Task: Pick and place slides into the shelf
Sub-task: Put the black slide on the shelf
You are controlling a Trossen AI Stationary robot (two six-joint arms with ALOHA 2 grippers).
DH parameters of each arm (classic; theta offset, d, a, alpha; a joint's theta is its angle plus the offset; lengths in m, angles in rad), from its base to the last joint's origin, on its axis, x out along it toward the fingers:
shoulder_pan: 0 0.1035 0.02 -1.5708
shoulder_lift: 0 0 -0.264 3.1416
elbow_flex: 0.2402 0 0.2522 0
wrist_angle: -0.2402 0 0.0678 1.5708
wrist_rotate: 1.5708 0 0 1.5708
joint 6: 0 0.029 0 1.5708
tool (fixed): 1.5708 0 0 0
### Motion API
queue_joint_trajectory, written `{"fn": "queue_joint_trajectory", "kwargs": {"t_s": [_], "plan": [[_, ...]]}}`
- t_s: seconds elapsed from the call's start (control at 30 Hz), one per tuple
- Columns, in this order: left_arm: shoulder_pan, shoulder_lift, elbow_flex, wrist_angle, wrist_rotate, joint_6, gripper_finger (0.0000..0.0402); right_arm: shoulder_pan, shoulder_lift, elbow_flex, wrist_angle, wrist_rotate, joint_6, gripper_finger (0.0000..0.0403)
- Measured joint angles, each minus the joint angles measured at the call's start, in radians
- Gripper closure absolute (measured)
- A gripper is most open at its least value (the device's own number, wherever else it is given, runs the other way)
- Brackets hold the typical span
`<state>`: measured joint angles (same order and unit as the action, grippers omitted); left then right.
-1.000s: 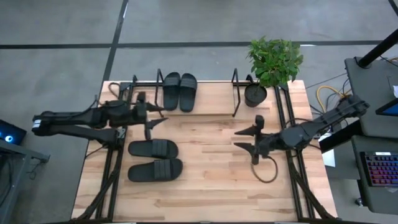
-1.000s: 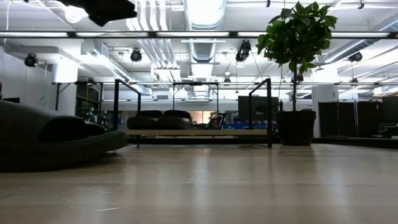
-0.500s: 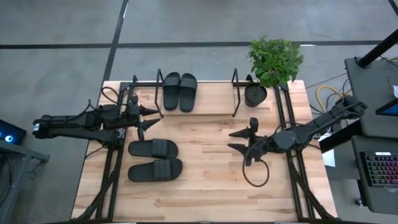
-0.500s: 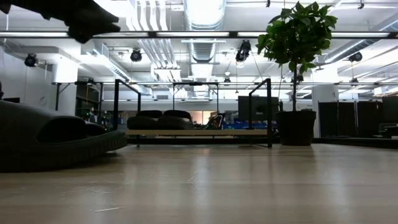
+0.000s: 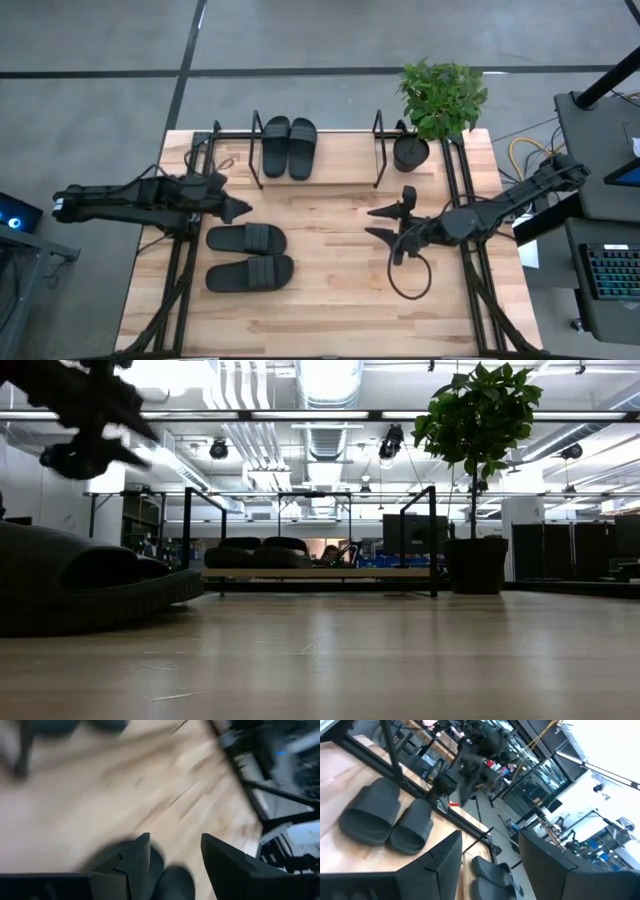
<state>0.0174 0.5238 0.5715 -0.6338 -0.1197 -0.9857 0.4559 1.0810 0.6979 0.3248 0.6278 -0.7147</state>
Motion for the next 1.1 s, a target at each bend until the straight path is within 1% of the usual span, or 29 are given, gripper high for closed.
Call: {"fn": "queue_joint_trajectory", "kwargs": {"t_s": [0.1,0.17,0.23,0.33,0.53,0.8,1.0,1.1], "plan": [[0.0,0.024,-0.006,-0.093,0.065,-0.132,0.0239,0.0,-0.009,0.003,-0.001,0.004,0.0,0.0216],[-0.001,0.046,-0.006,-0.106,0.117,-0.179,0.0239,0.0,-0.013,0.003,0.001,0.005,-0.001,0.0216],[-0.002,0.069,-0.006,-0.111,0.144,-0.206,0.0239,0.0,-0.015,0.003,0.0,0.005,-0.001,0.0216],[-0.005,0.104,-0.006,-0.115,0.148,-0.21,0.0239,0.0,-0.015,0.003,-0.006,0.005,0.0,0.0216],[-0.013,0.193,-0.007,-0.209,0.151,-0.206,0.0239,0.0,-0.015,0.003,-0.02,0.005,0.0,0.0216],[-0.054,0.268,-0.015,-0.203,0.148,-0.205,0.024,0.0,-0.016,0.003,-0.038,0.084,0.008,0.0216],[-0.085,0.286,-0.021,-0.125,0.14,-0.207,0.024,0.0,-0.016,0.002,-0.038,0.091,0.008,0.0216],[-0.089,0.294,-0.024,-0.125,0.137,-0.207,0.024,0.0,-0.016,0.002,-0.038,0.091,0.008,0.0216]]}}
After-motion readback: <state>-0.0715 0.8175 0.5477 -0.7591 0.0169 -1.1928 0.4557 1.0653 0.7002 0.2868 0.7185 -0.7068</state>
